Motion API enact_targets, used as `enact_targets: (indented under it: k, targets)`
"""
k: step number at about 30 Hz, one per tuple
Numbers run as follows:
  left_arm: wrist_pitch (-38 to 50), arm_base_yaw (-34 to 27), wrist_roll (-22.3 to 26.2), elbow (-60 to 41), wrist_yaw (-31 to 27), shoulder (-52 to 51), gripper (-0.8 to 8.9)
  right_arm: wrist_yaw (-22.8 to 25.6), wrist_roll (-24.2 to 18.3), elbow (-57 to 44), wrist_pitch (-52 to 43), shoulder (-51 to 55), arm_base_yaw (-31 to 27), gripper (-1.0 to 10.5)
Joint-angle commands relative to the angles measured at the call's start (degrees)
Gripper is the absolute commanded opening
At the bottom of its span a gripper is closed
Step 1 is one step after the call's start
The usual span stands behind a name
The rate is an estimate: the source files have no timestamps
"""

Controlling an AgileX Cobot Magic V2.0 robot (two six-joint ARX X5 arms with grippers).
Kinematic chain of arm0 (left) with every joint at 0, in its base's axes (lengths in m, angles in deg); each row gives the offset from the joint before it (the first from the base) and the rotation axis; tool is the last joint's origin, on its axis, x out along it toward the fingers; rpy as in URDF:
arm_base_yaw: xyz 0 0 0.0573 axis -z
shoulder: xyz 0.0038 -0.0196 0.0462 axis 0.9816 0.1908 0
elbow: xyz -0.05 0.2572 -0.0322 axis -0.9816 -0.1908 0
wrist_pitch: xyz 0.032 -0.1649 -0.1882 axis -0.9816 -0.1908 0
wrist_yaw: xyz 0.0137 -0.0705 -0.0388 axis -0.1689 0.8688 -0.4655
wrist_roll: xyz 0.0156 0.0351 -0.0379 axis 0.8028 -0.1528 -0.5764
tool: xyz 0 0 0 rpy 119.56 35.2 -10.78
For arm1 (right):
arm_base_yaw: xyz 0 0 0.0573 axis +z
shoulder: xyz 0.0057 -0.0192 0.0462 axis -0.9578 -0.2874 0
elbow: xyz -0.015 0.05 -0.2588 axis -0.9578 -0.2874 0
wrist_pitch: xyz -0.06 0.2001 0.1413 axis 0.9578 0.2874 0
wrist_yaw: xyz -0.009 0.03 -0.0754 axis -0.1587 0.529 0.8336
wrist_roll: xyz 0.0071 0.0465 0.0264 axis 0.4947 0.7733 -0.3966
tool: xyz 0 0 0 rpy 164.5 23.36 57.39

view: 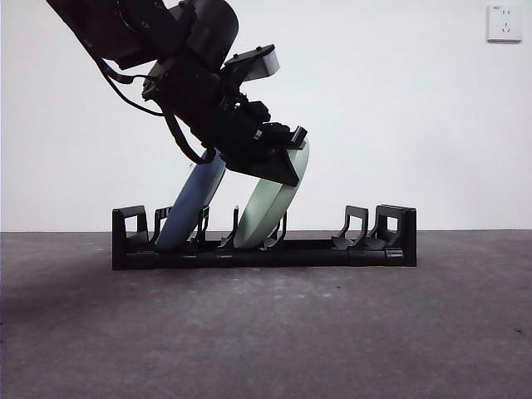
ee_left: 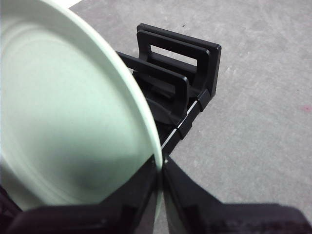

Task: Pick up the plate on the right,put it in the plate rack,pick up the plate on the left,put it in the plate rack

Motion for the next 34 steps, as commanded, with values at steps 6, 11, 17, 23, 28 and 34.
enact_targets:
  k: [6, 11, 17, 23, 28, 34]
  targets:
    - [-3.1, -0.04, -2.6, -0.48, 0.02, 1.66, -0.07, -0.2, -0.83, -0.26, 1.31, 0.02, 0.09, 2.2]
    - [-5.31, 0.07, -2.62, -0.48, 0.02, 1.66, 0.01, -0.2, -1.18, -0.26, 1.31, 0.02, 0.09, 2.2]
    - [-7.06, 0.07, -2.78, -0.44, 0.02, 1.38, 1.24, -0.2, -1.33, -0.26, 1.31, 0.02, 0.09, 2.2]
    - [-8.85, 0.07, -2.8, -0.09, 0.02, 0.22, 1.63, -0.2, -1.33, -0.26, 1.31, 0.02, 0.09, 2.2]
    - [-10.75, 0.07, -2.86, -0.09, 0.04, -2.67, 1.63, -0.2, -1.36, -0.26, 1.31, 0.02, 0.09, 2.2]
    - [-15.28, 0.07, -2.82, -0.09, 0.02, -9.35, 1.67, -0.15, -1.38, -0.26, 1.29, -0.07, 0.09, 2.2]
